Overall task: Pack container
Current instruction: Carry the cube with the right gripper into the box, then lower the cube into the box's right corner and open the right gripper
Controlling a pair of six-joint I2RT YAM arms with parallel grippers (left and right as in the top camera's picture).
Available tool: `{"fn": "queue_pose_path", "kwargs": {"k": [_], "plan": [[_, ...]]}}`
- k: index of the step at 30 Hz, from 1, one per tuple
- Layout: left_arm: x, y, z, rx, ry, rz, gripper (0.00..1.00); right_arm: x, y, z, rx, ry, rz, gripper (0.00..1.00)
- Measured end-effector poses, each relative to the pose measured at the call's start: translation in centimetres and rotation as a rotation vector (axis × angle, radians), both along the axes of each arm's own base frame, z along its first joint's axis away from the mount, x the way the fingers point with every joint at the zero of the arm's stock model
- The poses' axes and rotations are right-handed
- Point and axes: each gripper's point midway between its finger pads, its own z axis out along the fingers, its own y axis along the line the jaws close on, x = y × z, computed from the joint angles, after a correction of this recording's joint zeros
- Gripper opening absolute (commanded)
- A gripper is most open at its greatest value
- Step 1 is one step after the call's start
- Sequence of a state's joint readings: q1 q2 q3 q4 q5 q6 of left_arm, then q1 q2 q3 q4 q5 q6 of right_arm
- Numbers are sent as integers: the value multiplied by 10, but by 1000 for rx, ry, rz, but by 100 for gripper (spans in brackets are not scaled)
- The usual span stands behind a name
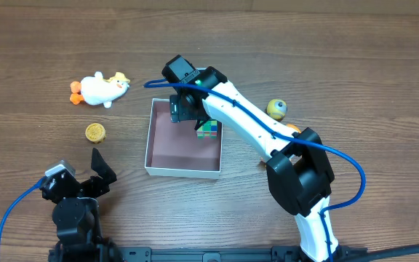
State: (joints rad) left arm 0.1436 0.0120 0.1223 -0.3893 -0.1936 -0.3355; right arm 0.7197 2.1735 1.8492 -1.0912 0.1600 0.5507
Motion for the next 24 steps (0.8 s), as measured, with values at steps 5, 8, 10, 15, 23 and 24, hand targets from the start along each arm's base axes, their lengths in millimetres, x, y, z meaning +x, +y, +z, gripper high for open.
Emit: {"fn": "queue_pose_path", "kwargs": {"k": [5, 8, 10, 15, 23, 24], "plan": [[0, 0, 0, 0, 0, 0, 100, -6, 8, -1, 38, 35, 33, 62], [0, 0, 0, 0, 0, 0, 100, -10, 11, -1, 58, 55, 45, 57], [0, 0, 0, 0, 0, 0, 100, -12, 14, -2, 74, 69, 53, 49], [0, 0, 0, 0, 0, 0, 100, -17, 20, -2, 99, 89, 61, 34], [0, 0, 0, 0, 0, 0, 100, -39, 50, 0, 112, 79, 143, 33], [0, 0, 0, 0, 0, 0, 100, -42, 54, 0, 109, 77, 154, 33]]}}
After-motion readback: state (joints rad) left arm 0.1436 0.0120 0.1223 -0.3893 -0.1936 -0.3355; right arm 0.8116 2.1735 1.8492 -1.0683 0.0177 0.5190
